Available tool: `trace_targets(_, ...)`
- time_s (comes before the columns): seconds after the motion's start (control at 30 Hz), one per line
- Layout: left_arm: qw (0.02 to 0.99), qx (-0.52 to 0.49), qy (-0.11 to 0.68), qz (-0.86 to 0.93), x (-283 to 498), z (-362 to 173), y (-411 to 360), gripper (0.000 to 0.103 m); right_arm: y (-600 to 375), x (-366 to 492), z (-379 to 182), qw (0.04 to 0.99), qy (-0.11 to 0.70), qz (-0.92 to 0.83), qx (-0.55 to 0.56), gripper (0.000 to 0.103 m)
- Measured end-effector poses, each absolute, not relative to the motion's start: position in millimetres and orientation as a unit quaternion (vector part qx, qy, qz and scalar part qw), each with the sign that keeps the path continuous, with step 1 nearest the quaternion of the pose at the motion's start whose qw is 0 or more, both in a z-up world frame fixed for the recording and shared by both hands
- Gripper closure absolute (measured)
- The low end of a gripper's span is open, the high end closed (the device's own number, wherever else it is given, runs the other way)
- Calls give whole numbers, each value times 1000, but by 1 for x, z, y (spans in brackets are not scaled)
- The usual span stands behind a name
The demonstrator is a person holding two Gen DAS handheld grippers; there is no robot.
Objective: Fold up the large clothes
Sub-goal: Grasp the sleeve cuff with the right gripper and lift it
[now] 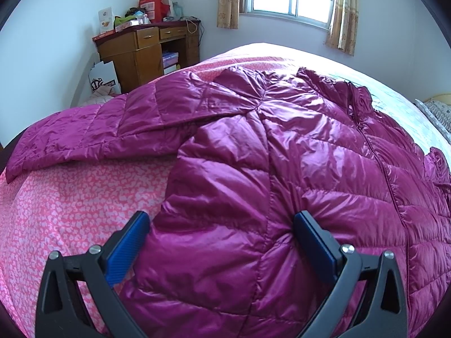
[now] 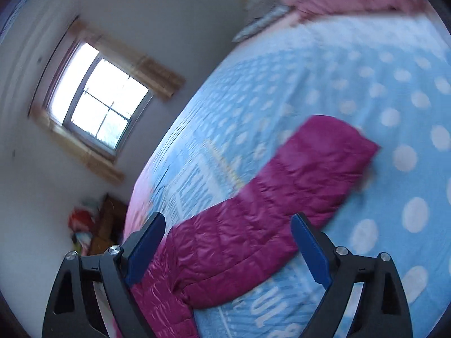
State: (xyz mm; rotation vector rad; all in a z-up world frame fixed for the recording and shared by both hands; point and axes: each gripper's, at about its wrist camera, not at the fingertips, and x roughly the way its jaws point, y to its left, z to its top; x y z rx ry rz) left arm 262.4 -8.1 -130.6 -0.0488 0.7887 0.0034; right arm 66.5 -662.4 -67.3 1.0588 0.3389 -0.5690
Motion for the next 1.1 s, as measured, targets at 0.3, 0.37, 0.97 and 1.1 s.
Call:
trace_targets(0.3, 923, -22, 384, 3, 263, -131, -9, 0, -716, 46, -113, 771, 162, -339, 515, 18)
trace_targets(0.37, 923, -22, 384, 3, 263, -131, -9, 0, -720, 62, -111, 785, 168, -334, 494, 29)
trace_targets(0.97, 923, -22, 385, 2, 263, -131, -9, 0, -606, 116, 12, 900, 172, -249, 314, 96)
trace_targets(1.1, 923, -26, 383, 0, 263, -130, -8, 0, -524, 162, 64, 939, 170, -173, 246, 96)
